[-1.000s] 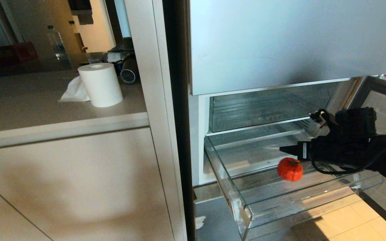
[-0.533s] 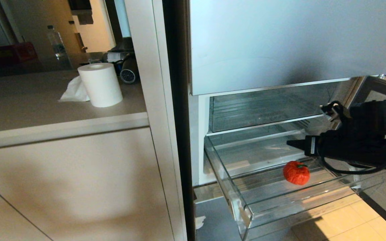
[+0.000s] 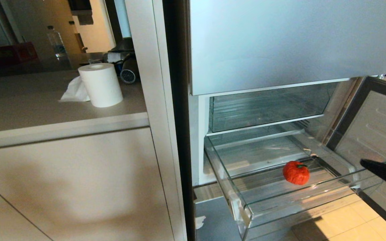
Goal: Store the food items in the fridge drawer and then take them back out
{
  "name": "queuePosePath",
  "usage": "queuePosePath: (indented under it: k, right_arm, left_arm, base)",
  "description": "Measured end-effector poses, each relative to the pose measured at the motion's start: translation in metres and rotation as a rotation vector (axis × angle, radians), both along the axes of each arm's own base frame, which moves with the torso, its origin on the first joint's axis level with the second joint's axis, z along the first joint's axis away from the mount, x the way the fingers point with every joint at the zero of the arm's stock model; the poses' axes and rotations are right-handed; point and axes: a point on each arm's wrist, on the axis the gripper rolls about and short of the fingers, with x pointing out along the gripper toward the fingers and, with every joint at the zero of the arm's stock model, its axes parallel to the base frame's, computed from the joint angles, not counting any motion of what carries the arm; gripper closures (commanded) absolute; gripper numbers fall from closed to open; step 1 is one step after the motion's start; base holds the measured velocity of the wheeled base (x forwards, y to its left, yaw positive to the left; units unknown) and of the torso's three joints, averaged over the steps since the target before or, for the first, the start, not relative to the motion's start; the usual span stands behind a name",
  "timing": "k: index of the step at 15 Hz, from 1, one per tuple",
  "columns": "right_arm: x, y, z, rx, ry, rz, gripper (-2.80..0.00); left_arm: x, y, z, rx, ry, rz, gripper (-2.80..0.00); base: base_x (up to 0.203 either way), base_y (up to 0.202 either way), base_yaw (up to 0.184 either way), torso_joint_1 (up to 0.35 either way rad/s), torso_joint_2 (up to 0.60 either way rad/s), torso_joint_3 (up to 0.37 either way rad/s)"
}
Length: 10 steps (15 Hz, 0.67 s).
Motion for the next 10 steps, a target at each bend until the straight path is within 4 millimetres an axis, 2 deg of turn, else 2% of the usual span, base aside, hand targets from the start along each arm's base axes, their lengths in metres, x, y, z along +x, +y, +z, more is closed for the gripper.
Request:
queuePosePath:
  k: [2, 4, 7, 10]
  right_arm:
    - [-0.046, -0.005, -0.024, -0.02, -0.055, -0.033, 0.0]
    - [-0.081, -0.009, -0.057, -0.038, -0.088, -0.061, 0.0]
    - [-0.11, -0.011, -0.1, -0.092, -0.042, -0.092, 0.0]
    - [-0.124, -0.012, -0.118, -0.144, -0.049, -0.148, 0.0]
  left_arm:
    - [0.0, 0.0, 0.0, 0.0, 0.0, 0.0, 0.0]
    - [0.0, 0.0, 0.0, 0.0, 0.0, 0.0, 0.0]
    - [0.0, 0.0, 0.0, 0.0, 0.0, 0.0, 0.0]
    - [0.0, 0.0, 0.0, 0.0, 0.0, 0.0, 0.0]
  base:
    - [0.0, 0.0, 0.0, 0.0, 0.0, 0.0]
    - [0.0, 0.0, 0.0, 0.0, 0.0, 0.0]
    - [0.0, 0.0, 0.0, 0.0, 0.0, 0.0]
    - [0.0, 0.0, 0.0, 0.0, 0.0, 0.0]
